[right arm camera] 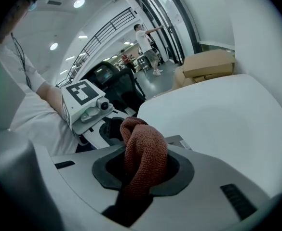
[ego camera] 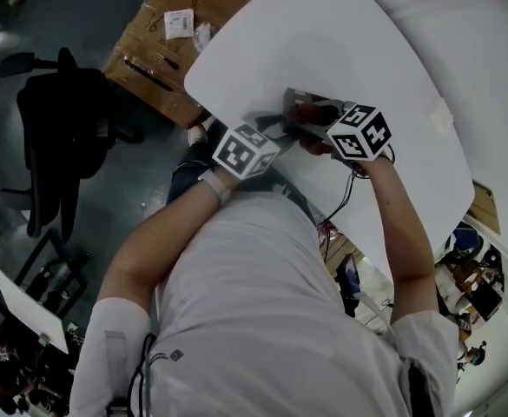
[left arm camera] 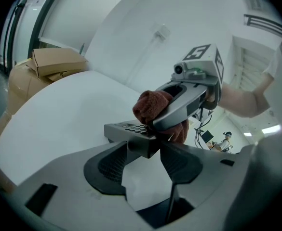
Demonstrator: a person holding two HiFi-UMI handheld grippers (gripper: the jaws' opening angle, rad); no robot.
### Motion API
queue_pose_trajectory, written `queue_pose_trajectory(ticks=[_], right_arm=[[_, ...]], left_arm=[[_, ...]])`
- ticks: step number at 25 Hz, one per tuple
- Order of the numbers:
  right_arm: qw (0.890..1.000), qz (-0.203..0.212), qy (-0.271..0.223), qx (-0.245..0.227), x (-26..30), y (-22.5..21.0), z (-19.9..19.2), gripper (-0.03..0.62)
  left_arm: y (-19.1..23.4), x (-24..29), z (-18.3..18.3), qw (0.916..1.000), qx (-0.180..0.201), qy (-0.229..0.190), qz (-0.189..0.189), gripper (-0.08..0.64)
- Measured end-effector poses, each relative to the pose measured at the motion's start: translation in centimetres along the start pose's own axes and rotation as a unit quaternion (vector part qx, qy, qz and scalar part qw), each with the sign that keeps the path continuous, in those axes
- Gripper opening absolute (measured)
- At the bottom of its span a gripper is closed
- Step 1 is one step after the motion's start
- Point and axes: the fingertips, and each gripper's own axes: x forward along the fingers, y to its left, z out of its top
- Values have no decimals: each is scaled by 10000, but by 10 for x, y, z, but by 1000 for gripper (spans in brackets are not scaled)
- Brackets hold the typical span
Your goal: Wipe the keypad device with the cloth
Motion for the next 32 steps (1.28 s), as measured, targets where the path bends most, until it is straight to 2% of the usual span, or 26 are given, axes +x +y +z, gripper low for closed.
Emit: queue_pose_trajectory(ticks=[13,22,27,32], right_arm=[[9922,-825,26,934,-27,-75,-49,100],[9776,-1578,-498,1301,-33,-129,-68,100],[9730,-1680,-655,1439,-28,-147,-70,101],[9764,-1630,-533,1310,-27,-141,-68,100]], left_arm=[[1,0,0,10000,-76,-18,0,219],[2,-1,1,9999,-119,-42,9,219],[2,0,2,9999,-134,-49,4,219],[2,0,2,9999,-136,-40,-2,219]])
